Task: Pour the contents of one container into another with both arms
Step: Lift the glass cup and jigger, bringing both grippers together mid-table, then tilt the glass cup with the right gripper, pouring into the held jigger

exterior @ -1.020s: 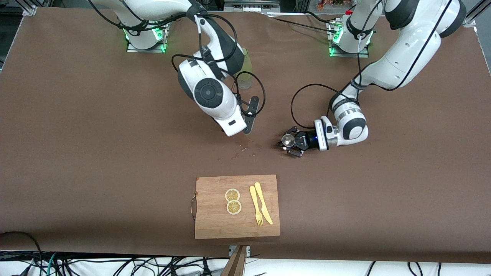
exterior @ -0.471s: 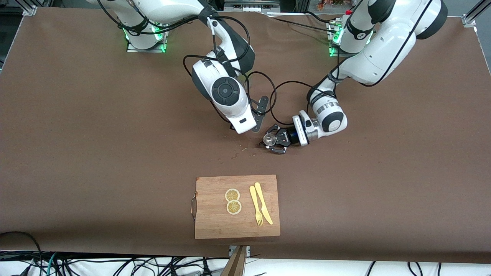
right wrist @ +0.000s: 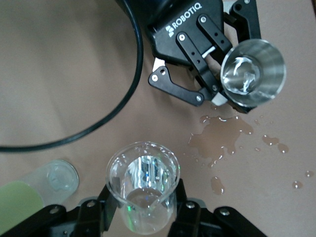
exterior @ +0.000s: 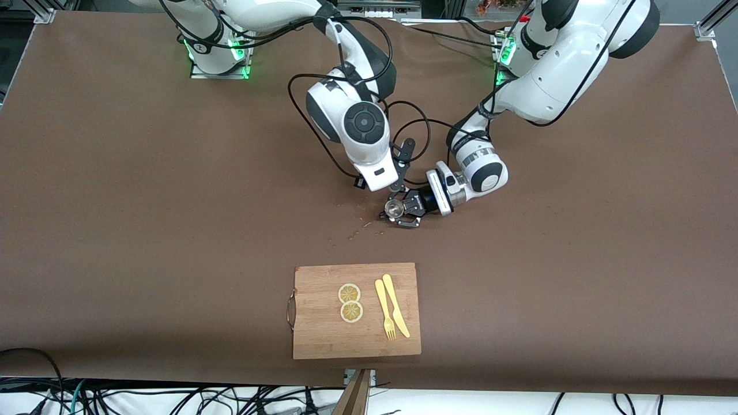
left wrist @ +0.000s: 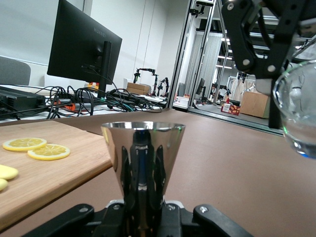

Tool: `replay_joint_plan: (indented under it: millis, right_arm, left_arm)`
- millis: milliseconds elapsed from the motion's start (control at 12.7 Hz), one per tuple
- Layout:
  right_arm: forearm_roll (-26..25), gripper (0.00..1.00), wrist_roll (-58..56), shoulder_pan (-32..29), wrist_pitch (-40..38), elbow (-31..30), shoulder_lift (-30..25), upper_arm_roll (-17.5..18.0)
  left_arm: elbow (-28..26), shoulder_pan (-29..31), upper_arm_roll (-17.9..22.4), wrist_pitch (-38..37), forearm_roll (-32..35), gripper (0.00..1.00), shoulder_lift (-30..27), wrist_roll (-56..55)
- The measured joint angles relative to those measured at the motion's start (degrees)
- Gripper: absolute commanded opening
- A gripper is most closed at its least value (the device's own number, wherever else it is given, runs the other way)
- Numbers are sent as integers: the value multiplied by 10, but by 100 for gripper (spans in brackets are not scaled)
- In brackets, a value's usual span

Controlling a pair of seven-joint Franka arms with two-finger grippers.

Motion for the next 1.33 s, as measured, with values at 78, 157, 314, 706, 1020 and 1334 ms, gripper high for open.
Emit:
replay_joint_plan:
  millis: [78, 157, 314, 706, 1020, 1334]
  right_arm:
    - [-4, 15, 7, 0, 0, 0, 2, 1]
    - [-6, 15, 11, -2, 0, 0, 2, 0]
    - [-7, 15, 13, -11, 0, 1, 2, -1]
    - [-8, 15, 17, -23, 2, 7, 3, -9]
    - [-8, 15, 20, -23, 11, 29, 17, -31]
    - [-12, 15, 20, -21, 11, 60, 41, -47]
  left_arm:
    - [0, -4, 0, 0, -4, 0, 0, 1]
    - [0, -7, 0, 0, -5, 0, -1, 1]
    - [0, -13, 0, 0, -14, 0, -1, 7]
    - [0, -20, 1, 0, -33, 0, -2, 15]
    - [-1, -36, 2, 1, -57, 0, -3, 20]
    - [-3, -51, 6, 1, -86, 0, -3, 30]
